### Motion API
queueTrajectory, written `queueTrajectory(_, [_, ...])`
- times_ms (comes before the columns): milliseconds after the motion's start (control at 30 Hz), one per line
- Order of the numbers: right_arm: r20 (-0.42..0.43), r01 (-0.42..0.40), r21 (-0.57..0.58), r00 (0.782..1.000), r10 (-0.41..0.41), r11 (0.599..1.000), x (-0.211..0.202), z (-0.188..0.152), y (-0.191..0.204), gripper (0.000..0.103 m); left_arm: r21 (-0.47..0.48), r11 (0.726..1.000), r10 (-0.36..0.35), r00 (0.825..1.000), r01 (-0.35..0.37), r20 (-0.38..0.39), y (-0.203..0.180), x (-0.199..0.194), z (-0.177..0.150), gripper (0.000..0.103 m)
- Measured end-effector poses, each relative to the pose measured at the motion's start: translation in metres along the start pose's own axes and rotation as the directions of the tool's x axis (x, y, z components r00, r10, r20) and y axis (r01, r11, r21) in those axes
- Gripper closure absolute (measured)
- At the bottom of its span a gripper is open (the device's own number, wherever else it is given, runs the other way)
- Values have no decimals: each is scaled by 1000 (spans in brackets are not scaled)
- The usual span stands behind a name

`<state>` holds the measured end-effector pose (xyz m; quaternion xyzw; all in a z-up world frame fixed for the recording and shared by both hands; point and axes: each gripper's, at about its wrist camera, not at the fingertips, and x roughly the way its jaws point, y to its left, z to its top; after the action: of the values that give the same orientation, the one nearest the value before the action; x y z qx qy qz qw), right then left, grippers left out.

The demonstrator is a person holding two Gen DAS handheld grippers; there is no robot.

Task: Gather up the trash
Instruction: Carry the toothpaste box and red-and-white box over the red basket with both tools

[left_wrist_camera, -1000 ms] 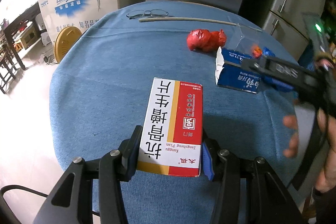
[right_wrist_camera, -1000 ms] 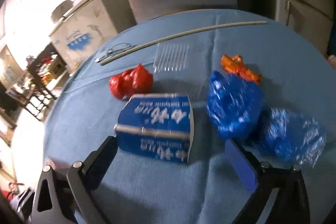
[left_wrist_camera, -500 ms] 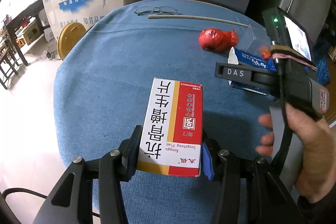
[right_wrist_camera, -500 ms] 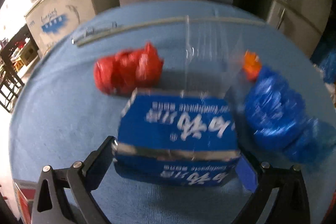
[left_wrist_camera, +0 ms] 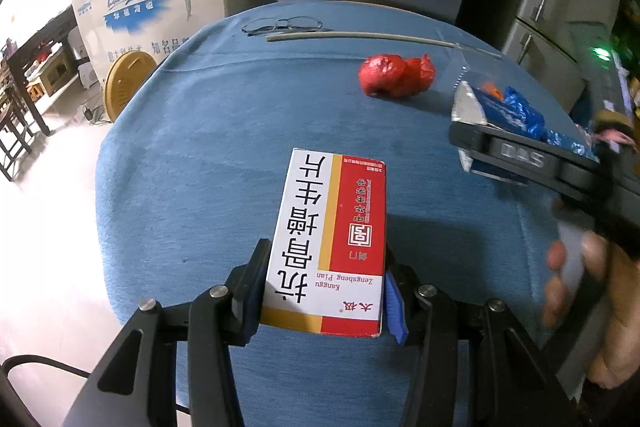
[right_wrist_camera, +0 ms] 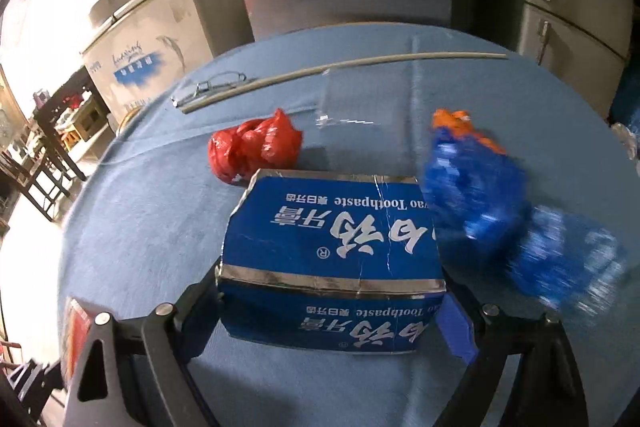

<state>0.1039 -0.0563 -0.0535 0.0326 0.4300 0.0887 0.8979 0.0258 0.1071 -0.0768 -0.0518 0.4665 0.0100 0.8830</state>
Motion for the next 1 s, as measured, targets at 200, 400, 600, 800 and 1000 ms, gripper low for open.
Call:
queueTrajectory(200, [42, 20, 20, 999, -21, 1000, -31, -17, -30, 10, 36, 999, -2, 1000, 1, 16, -19, -7, 1, 52])
queueTrajectory(400, [48, 30, 88, 998, -35, 996, -63, -43, -73, 10, 75, 997, -14, 1000, 13, 7, -40, -10, -1, 52])
queueTrajectory(600, [38, 39, 155, 998, -46, 987, -79, -66, -104, 10, 130, 991, -33, 999, 32, 5, -71, -12, 2, 52])
queueTrajectory(800, [51, 54, 220, 997, -66, 974, -95, -78, -133, 10, 190, 980, -57, 998, 54, 9, -104, -17, 4, 52])
queueTrajectory(1000, [77, 64, 267, 993, -87, 962, -114, -85, -160, 10, 247, 966, -80, 997, 76, 6, -136, -21, 3, 52])
